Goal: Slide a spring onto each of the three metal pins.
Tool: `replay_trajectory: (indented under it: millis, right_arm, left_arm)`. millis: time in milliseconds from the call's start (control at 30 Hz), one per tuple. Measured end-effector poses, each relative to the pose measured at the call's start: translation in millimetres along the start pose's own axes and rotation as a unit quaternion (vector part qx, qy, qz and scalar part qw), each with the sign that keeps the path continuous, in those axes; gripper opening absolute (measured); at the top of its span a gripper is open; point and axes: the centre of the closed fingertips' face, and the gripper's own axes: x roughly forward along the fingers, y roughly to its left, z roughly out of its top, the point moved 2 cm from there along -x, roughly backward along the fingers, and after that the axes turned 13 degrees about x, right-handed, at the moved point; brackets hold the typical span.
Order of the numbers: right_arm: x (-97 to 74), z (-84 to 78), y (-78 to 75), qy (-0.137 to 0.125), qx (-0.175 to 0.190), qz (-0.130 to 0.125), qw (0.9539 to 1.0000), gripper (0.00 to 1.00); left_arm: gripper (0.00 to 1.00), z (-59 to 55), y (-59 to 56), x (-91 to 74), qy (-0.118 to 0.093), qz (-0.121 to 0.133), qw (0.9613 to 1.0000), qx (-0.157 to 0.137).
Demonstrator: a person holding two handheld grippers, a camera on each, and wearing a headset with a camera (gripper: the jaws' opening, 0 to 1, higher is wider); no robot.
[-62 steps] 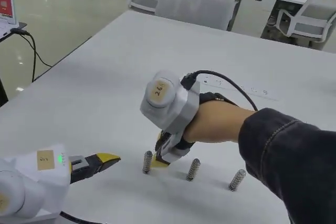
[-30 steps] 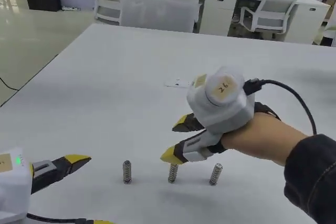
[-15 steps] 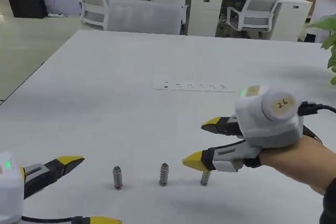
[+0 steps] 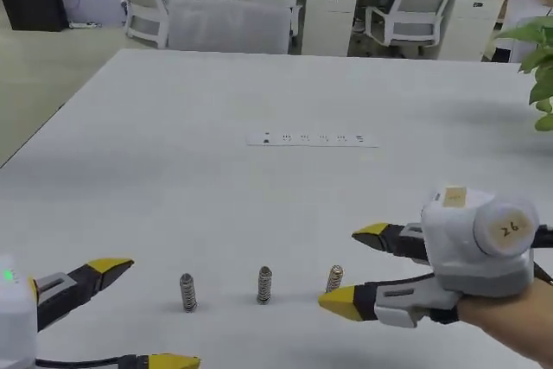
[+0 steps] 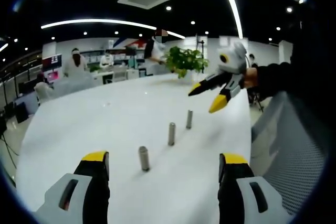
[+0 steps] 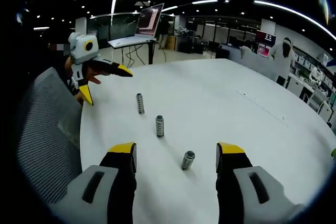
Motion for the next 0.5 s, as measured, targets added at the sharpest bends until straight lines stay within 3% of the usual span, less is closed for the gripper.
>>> replay_trajectory:
  millis: [233,500]
  right_arm:
    - [-3.3,-7.6,-2.8,-0.013,0.015,-0.015,0.9997,0.63]
    - [-1.6,-14.1,2.2,-0.013,0.026,-0.014,0.9995,0.65]
  left_arm:
    - [0.83,-0.1,-0.3,2.4,-0.005,0.001,1.0,-0.004]
    - [0.83,-2.5,-1.2,3.2,-0.006,0.002,1.0,-0.008]
